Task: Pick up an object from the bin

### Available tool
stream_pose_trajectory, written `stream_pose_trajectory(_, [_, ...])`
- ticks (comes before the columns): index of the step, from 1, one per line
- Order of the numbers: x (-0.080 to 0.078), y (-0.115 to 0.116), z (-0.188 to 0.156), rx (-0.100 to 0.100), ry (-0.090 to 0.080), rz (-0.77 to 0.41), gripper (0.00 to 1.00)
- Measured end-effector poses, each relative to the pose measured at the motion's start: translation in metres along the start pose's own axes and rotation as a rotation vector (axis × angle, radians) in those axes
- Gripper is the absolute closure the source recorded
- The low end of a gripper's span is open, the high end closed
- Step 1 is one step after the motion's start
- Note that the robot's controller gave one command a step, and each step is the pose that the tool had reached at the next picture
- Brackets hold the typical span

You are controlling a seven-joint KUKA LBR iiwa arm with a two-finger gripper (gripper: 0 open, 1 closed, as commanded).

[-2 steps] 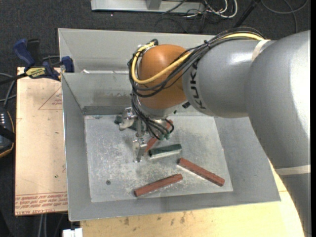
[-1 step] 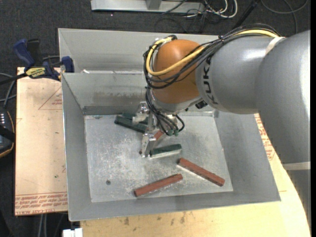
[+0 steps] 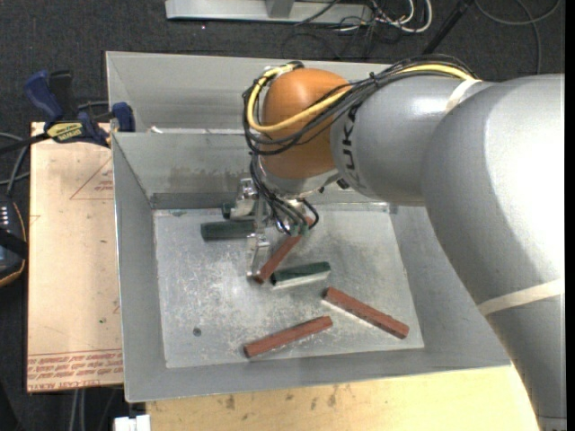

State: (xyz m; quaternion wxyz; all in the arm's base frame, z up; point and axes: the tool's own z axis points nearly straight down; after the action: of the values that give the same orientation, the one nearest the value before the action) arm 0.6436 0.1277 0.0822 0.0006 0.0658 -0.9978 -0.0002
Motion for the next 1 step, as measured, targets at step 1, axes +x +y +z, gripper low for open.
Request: stream_pose_trajectory(1, [0.0051,-0.0009,-0.002,-0.001,-0.004,-0.003,1.0])
